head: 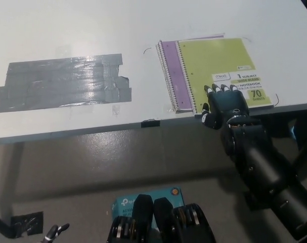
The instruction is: The robot uses its right hand to align two notebooks stacked together until they are fully overlapped
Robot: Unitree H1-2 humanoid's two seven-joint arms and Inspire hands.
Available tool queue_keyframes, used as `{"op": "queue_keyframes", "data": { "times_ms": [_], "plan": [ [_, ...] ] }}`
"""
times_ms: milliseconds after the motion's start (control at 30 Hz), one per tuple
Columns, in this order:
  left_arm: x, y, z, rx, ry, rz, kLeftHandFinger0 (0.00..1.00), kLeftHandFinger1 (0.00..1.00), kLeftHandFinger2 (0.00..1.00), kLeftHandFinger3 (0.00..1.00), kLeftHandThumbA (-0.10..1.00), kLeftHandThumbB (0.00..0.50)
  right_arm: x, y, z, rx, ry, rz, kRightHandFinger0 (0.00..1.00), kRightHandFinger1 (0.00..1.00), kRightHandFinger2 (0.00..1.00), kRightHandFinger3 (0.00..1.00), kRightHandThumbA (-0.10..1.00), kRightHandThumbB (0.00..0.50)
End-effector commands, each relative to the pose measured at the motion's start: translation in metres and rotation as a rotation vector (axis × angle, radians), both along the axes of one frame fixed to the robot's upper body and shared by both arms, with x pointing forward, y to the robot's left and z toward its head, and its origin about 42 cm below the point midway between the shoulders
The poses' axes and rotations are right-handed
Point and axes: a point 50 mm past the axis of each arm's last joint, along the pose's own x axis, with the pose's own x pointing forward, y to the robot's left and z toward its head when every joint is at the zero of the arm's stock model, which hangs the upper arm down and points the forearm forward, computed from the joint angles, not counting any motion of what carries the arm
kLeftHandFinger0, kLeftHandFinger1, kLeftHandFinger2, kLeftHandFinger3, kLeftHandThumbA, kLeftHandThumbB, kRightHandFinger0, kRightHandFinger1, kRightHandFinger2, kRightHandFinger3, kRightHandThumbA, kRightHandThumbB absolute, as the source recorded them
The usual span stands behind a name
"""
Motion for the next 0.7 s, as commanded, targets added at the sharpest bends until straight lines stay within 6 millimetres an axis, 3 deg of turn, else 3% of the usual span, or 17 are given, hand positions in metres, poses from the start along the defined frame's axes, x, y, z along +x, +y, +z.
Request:
{"op": "queue_keyframes", "data": {
  "times_ms": [0,100,200,433,467,500,667],
  "plan": [
    [0.0,0.001,0.009,0.013,-0.036,-0.04,0.39,0.51,0.54,1.0,1.0,0.5,-0.003,0.017,-0.013,0.008,0.099,0.051,1.0,1.0,1.0,1.0,1.0,0.474],
    [0.001,0.001,0.009,0.007,-0.034,-0.045,0.46,0.57,0.56,1.0,1.0,0.5,-0.002,0.021,-0.011,0.009,0.089,0.062,1.0,1.0,1.0,1.0,1.0,0.465],
    [0.002,0.0,0.01,0.006,-0.041,-0.042,0.37,0.5,0.55,1.0,1.0,0.5,0.0,0.029,-0.006,-0.013,0.081,0.083,1.0,1.0,1.0,1.0,1.0,0.455],
    [0.003,0.0,0.011,0.006,-0.038,-0.035,0.42,0.52,0.54,1.0,1.0,0.5,0.001,0.037,-0.004,0.006,0.081,0.081,1.0,1.0,1.0,1.0,1.0,0.464],
    [0.003,0.0,0.012,0.015,-0.043,-0.038,0.41,0.5,0.53,1.0,1.0,0.5,0.0,0.038,-0.004,0.007,0.079,0.086,1.0,1.0,1.0,1.0,1.0,0.462],
    [0.002,-0.001,0.012,0.003,-0.042,-0.035,0.33,0.47,0.53,1.0,1.0,0.5,0.0,0.04,-0.003,0.009,0.078,0.09,1.0,1.0,1.0,1.0,1.0,0.465],
    [0.002,-0.001,0.012,-0.001,-0.04,-0.034,0.36,0.49,0.54,1.0,1.0,0.5,-0.002,0.052,-0.001,0.013,0.083,0.098,1.0,1.0,1.0,1.0,1.0,0.461]
  ]
}}
